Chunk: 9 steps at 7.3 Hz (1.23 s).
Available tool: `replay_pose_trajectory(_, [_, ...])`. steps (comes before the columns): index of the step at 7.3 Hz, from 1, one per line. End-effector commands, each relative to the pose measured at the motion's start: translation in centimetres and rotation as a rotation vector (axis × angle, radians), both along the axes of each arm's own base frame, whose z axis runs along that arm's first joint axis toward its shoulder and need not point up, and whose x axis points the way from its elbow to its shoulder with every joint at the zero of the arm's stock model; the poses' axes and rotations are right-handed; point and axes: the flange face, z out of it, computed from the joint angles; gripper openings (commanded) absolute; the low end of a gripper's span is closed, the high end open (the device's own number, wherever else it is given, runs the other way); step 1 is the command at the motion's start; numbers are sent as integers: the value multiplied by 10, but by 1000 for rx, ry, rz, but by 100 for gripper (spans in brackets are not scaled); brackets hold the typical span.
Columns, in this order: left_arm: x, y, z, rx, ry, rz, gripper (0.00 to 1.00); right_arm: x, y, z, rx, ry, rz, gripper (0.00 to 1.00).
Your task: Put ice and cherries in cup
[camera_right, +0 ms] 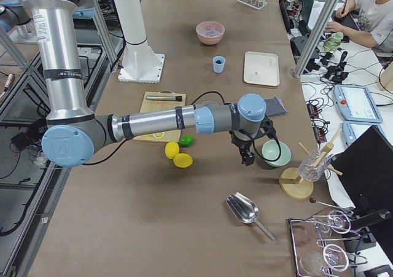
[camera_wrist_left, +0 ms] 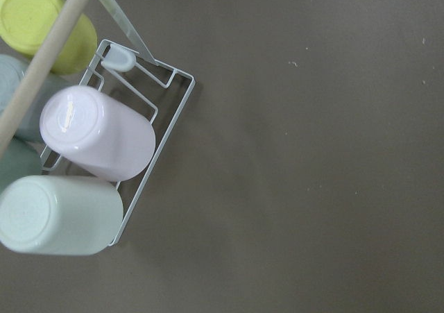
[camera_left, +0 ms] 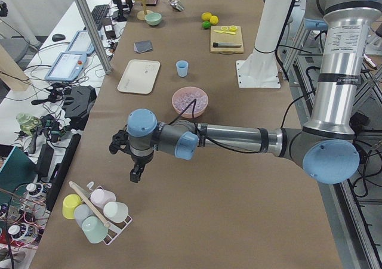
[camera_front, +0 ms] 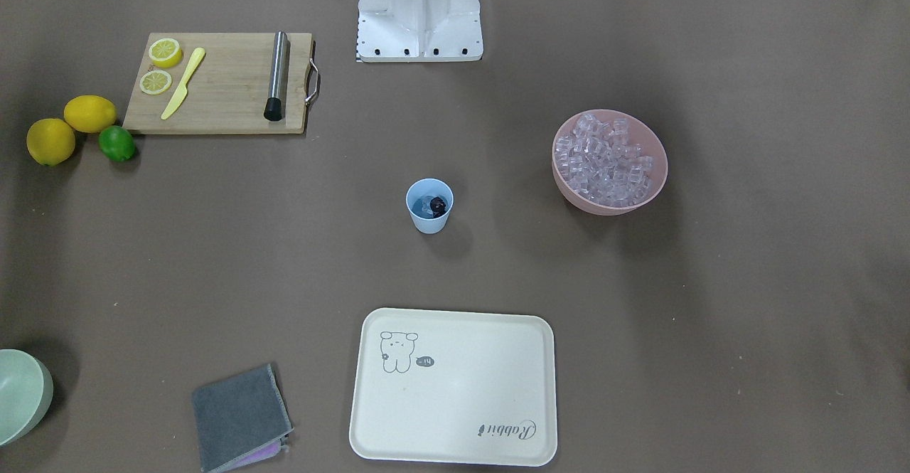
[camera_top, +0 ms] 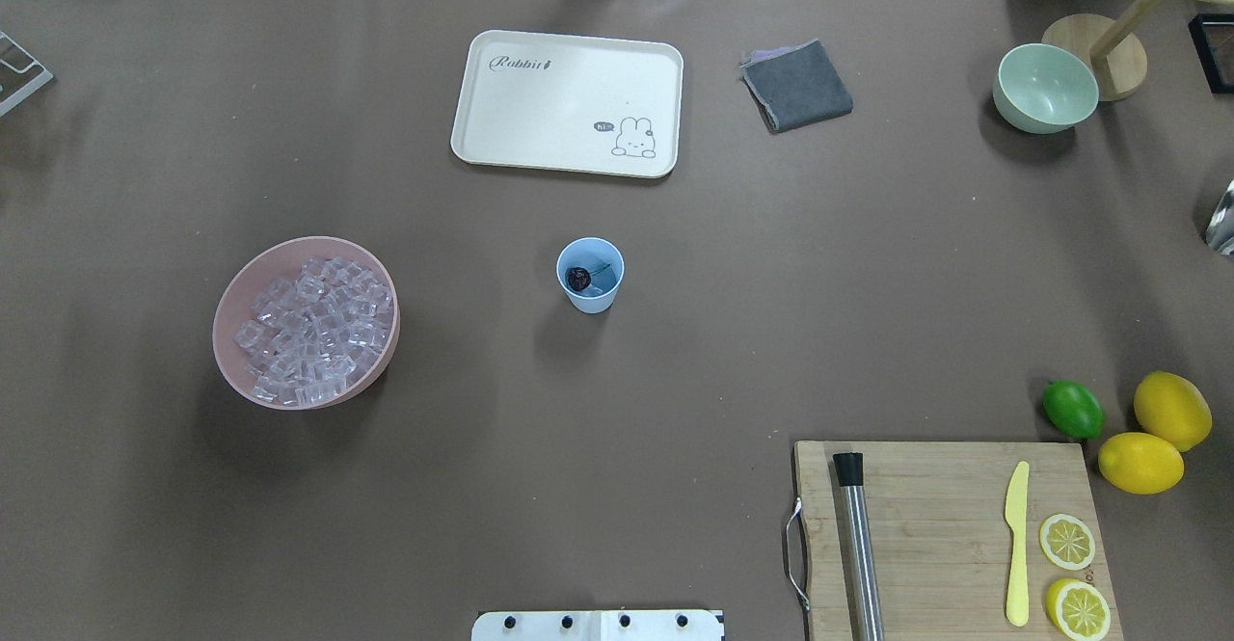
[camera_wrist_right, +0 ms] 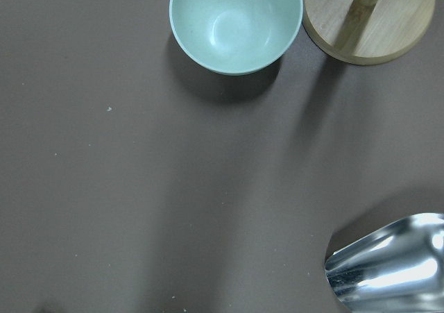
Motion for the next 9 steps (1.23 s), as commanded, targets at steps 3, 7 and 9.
replay_pose_trajectory(3, [1, 15, -5, 100, -8, -3, 98, -1, -5, -8, 13, 2, 1, 98])
replay_pose_trajectory(7, [1, -4, -8, 88, -6, -4, 98, -1, -5, -3, 3, 2, 2, 98])
replay_pose_trajectory(9, [2, -7, 6, 58, -2, 1, 98, -1, -3, -5, 3, 1, 6, 98])
